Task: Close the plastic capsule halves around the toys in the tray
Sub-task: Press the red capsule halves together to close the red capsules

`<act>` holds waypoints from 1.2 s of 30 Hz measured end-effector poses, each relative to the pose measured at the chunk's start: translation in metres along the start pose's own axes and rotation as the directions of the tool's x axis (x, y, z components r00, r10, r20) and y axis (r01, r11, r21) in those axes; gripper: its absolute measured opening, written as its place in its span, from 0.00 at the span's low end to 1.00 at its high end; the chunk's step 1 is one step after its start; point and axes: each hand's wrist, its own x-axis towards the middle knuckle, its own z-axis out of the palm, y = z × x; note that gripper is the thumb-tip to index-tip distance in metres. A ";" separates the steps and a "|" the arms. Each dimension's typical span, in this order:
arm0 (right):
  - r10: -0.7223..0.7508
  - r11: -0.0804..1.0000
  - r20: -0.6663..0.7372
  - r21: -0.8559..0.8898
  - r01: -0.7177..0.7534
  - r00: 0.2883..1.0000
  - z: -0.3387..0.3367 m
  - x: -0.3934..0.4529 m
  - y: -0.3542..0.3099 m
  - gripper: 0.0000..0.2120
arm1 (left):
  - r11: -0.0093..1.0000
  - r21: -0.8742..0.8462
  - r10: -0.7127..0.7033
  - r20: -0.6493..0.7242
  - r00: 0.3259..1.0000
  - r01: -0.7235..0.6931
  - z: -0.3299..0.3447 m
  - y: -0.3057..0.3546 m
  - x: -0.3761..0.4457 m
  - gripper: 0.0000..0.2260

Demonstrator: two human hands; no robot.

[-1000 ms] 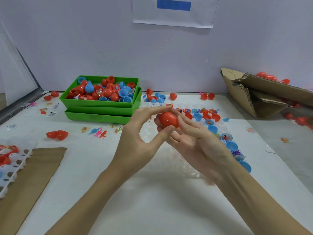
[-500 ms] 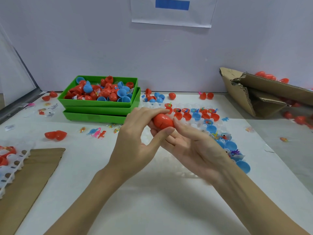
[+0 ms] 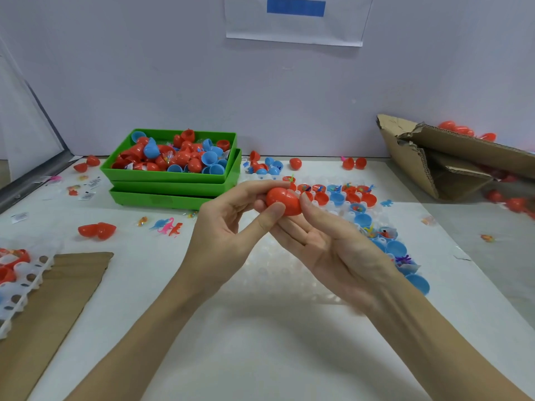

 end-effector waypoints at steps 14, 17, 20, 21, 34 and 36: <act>-0.027 0.999 -0.012 -0.042 0.026 1.000 -0.002 0.002 0.002 0.17 | 0.997 -0.041 -0.064 0.000 0.998 0.064 -0.003 0.003 0.001 0.15; -0.047 0.999 -0.030 -0.011 0.047 0.998 -0.002 0.001 0.002 0.22 | 0.997 -0.055 -0.060 0.014 0.998 0.061 -0.004 0.004 0.002 0.15; -0.019 1.000 -0.024 0.014 0.019 1.000 -0.002 0.001 0.001 0.19 | 0.996 -0.073 -0.058 0.035 0.998 0.060 -0.005 0.005 0.002 0.15; 0.002 0.999 -0.016 0.034 -0.002 1.000 -0.002 0.001 0.000 0.18 | 0.995 -0.078 -0.056 0.040 0.998 0.059 -0.005 0.004 0.003 0.16; 0.058 0.994 0.072 0.084 -0.064 0.996 0.000 -0.005 -0.007 0.24 | 0.993 -0.109 -0.027 0.104 0.994 0.038 -0.008 0.002 0.003 0.19; 0.062 0.996 0.068 0.053 -0.066 0.996 -0.001 -0.006 -0.009 0.25 | 0.995 -0.095 -0.024 0.112 0.993 0.034 -0.009 0.002 0.003 0.19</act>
